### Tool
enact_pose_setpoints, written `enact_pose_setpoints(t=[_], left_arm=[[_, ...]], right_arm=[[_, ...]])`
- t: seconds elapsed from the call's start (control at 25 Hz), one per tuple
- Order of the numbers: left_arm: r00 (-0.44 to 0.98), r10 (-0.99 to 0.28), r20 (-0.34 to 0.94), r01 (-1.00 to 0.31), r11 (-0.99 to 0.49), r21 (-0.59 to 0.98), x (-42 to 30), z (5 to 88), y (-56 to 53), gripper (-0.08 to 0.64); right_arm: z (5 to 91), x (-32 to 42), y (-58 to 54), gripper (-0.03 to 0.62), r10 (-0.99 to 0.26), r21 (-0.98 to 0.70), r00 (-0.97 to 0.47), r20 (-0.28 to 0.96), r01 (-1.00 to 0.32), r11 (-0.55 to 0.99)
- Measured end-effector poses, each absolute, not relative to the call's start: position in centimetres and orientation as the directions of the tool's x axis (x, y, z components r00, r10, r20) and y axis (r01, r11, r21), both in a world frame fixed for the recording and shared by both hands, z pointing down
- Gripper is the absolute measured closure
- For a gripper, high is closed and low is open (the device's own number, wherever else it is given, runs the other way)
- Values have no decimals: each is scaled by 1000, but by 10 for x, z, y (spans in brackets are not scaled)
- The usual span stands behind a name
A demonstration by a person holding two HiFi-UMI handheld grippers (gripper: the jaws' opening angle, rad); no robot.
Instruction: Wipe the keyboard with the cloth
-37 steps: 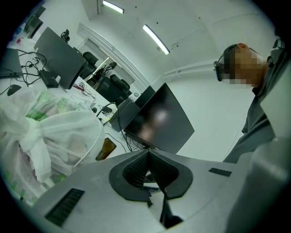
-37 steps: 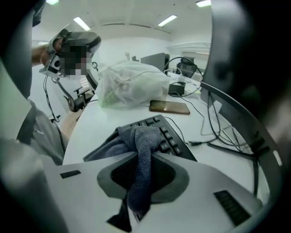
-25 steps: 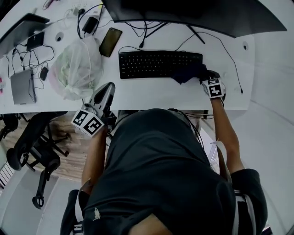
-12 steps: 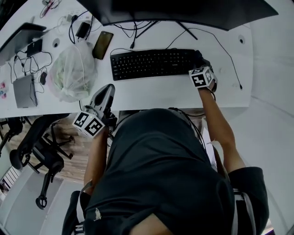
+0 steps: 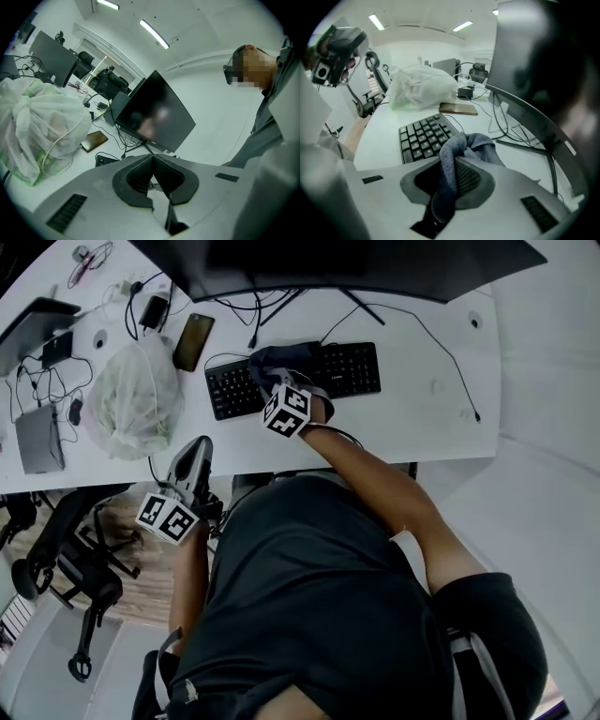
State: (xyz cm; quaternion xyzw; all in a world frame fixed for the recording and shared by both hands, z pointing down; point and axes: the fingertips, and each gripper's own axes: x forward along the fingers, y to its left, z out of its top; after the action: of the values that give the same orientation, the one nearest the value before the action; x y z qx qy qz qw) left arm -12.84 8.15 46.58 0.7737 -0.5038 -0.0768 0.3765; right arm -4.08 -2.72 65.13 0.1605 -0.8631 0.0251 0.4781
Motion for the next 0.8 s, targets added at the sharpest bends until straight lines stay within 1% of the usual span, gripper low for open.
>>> enact_pose_setpoints(t=[0.08,0.12,0.24,0.28,0.36,0.44,0.56,0.72,0.8], left_arm=[[472,-841,263,-725,-200,659,-136,466,90,555],[465,-843,268,-727,-192,659,-141,467,94,555],[444,-850,285,-734,-162,660,-159,474,104,555],[439,-851,288,-735,-156,660,-163,475,106,555],[432,-854,288,-737,-151,658,-170,475,110,555],[428,-859,280,-740,-155,655,-177,471,112,555],[420,-864,276,-742,-153,652,-191,469,116,555],[425,-862,277,-739,-153,657,-198,472,118,555],[436,-857,273,-735,-164,658,-194,474,117,555]], right_arm=[[643,-73,-22,531,-183,53,-553,813,-243,969],[633,-88,-25,531,-169,40,-593,787,-225,974],[602,-127,-48,532,-194,105,-667,719,-171,980],[603,-132,-54,531,-195,122,-665,721,-154,980],[626,-125,-66,531,-195,149,-607,770,-126,981],[647,-97,-82,532,-228,182,-531,816,-138,974],[651,-30,-109,532,-310,218,-419,854,-253,942],[652,115,-141,532,-409,272,-217,886,-470,840],[652,193,-148,532,-432,310,-102,896,-552,774]])
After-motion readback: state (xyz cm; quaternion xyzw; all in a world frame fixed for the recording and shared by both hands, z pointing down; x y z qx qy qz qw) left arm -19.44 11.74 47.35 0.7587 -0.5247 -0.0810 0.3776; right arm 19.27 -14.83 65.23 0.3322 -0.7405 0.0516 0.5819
